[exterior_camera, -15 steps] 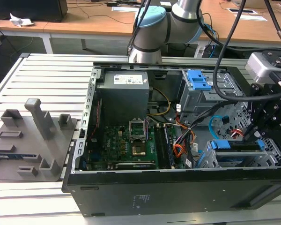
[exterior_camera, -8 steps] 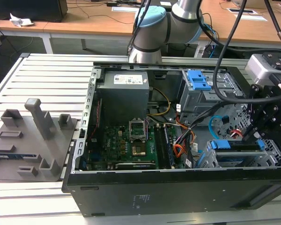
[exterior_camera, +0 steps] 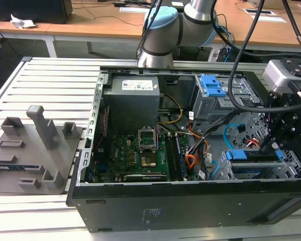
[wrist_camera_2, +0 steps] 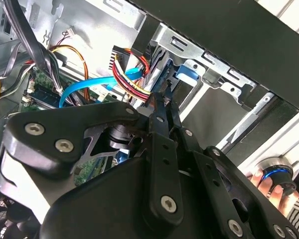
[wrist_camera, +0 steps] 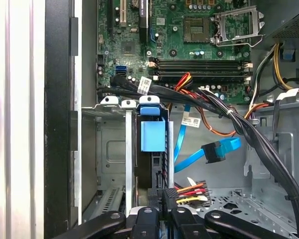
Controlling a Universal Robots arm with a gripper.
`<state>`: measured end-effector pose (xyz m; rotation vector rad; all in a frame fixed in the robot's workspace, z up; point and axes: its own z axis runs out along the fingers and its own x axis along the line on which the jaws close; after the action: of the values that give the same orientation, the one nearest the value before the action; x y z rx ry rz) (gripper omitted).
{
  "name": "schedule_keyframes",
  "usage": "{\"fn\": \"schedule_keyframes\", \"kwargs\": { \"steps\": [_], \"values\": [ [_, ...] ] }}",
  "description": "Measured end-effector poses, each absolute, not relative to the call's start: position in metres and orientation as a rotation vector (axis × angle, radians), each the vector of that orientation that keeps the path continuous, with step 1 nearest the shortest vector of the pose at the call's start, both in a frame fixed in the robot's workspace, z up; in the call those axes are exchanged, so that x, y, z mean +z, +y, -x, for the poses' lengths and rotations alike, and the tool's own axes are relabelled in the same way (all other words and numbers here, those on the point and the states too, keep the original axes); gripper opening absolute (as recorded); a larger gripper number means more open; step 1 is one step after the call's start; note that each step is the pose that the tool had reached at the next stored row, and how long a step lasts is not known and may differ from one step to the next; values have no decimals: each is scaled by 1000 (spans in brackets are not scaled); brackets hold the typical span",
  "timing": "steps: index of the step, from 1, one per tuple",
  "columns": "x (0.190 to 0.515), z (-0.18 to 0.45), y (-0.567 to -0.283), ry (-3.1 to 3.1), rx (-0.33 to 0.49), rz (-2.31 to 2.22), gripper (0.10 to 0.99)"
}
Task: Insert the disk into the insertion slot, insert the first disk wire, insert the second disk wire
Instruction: 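Insert the first disk wire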
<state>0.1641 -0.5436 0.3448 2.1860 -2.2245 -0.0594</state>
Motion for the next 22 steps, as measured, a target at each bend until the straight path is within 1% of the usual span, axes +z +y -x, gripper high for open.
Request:
{"fn": "schedule_keyframes", "kwargs": {
  "steps": [11, 15, 17, 22],
  "values": [
    [342, -169, -544, -2227, -68, -2189, 161],
    [347, -168, -544, -2228, -67, -2190, 161],
    [347, -166, -544, -2240, -95, -2203, 161],
    [344, -165, -548, -2242, -100, -2205, 161]
  ]
}}
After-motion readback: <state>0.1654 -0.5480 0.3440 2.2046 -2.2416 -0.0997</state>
